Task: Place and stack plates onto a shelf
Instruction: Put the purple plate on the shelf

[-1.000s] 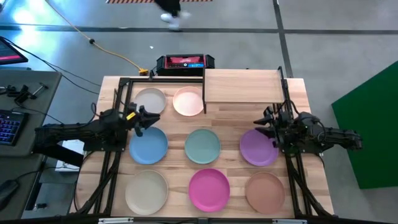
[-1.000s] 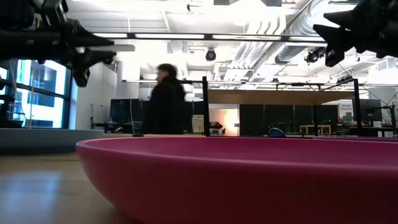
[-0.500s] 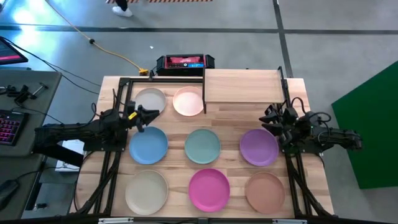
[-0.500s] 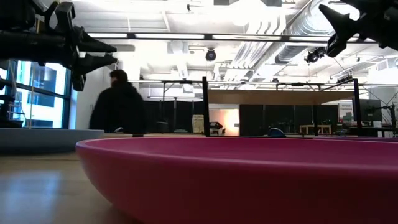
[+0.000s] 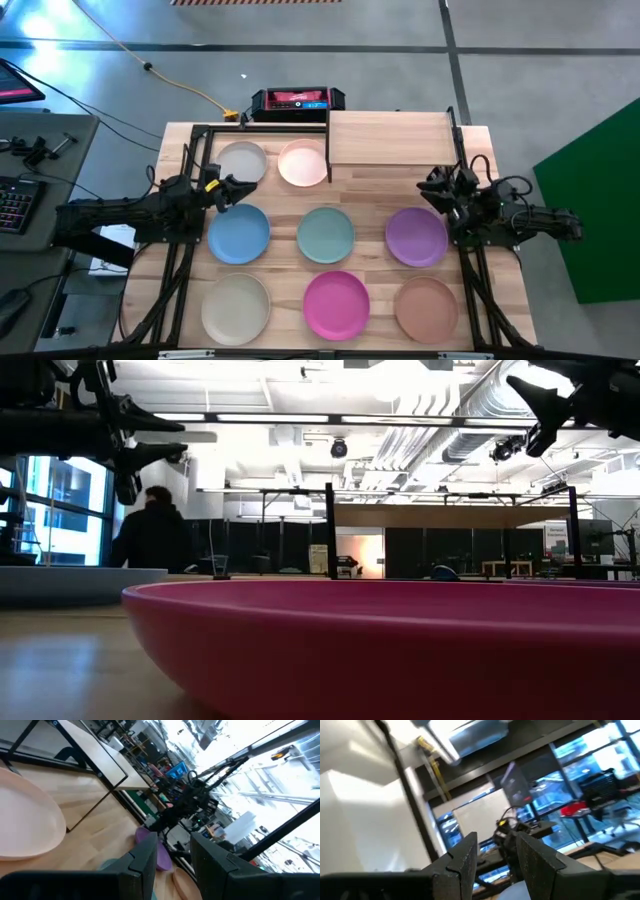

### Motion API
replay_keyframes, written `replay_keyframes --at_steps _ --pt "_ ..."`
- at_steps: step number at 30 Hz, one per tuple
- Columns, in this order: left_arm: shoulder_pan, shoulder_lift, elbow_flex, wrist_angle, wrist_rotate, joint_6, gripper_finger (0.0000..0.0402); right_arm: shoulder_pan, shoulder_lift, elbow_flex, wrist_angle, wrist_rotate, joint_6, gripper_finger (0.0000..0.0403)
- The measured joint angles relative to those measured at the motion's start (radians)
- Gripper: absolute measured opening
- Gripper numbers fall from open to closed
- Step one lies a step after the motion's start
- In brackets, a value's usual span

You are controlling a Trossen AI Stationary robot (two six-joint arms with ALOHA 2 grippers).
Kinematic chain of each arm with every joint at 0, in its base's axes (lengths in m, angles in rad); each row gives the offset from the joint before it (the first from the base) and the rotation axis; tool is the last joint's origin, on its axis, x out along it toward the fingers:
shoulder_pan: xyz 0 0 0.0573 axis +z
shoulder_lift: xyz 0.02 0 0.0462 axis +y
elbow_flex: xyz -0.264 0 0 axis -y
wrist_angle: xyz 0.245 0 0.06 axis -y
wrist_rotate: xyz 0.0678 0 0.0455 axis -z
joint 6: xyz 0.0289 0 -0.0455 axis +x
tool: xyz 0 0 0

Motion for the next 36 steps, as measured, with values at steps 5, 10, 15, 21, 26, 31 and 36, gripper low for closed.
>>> replay_keyframes --at_steps 5,10,15,21,26,31,36 --pt "0.000 0.000 0.000 0.007 0.001 0.000 0.0104 0.000 0.000 0.000 -0.001 0.036 0.042 0.0129" --pt "0.000 0.000 0.000 0.006 0.001 0.000 0.0104 0.000 0.000 0.000 0.023 0.186 0.036 0.0129" --pt "0.000 0.000 0.000 0.005 -0.045 0.000 0.0104 0.000 0.000 0.008 0.056 0.226 0.018 0.0129" --pt "0.000 0.000 0.000 0.014 -0.087 -0.025 0.0104 0.000 0.001 0.059 0.060 0.229 0.000 0.0129" --pt "0.001 0.000 0.000 0.119 -0.097 -0.019 0.0104 0.000 0.006 0.126 0.054 0.230 -0.063 0.0129" --pt "0.001 0.000 0.044 0.194 -0.151 0.091 0.0104 0.000 0.047 0.240 -0.088 0.231 -0.078 0.0129" --pt "0.001 0.028 0.146 0.193 -0.154 0.221 0.0104 0.000 0.161 0.400 -0.332 0.230 -0.078 0.0129"
